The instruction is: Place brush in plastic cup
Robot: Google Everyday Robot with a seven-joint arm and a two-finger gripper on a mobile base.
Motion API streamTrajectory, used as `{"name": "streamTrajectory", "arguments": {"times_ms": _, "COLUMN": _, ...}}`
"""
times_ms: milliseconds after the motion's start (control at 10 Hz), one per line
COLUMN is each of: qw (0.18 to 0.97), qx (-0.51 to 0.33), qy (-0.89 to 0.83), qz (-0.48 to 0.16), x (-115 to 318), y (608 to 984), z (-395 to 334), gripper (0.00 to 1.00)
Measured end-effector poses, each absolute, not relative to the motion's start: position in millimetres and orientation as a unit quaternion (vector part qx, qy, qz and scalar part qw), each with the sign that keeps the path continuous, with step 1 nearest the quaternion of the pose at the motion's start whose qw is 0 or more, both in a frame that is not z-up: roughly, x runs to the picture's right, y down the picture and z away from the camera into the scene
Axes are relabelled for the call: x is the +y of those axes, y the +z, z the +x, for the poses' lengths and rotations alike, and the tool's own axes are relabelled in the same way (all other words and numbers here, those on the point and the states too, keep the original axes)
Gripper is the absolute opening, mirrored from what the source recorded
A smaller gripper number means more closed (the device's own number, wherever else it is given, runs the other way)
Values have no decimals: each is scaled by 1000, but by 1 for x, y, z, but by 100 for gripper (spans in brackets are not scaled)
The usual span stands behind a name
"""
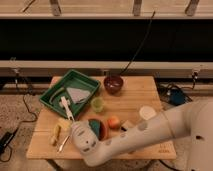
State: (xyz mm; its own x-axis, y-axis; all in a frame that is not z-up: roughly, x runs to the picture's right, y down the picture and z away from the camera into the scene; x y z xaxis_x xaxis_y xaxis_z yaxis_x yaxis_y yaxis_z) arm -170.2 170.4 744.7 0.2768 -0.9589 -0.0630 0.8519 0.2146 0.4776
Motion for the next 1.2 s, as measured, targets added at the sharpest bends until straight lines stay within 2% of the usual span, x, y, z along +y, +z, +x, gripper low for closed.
{"name": "streamTrajectory", "arguments": {"times_ms": 700, "qw": 764, "qx": -143, "qy": -587, "qz": 225, "x": 169, "y": 755, "z": -193, "gripper": 79}}
{"name": "streamTrajectory", "arguments": {"times_ms": 1000, "qw": 761, "qx": -147, "qy": -590, "qz": 225, "x": 171, "y": 760, "z": -200, "gripper": 52}}
{"name": "streamTrajectory", "arguments": {"times_ms": 1100, "qw": 760, "qx": -149, "qy": -591, "qz": 225, "x": 172, "y": 762, "z": -202, "gripper": 39}}
{"name": "streamTrajectory", "arguments": {"times_ms": 1200, "qw": 760, "qx": -150, "qy": -591, "qz": 224, "x": 172, "y": 762, "z": -202, "gripper": 30}}
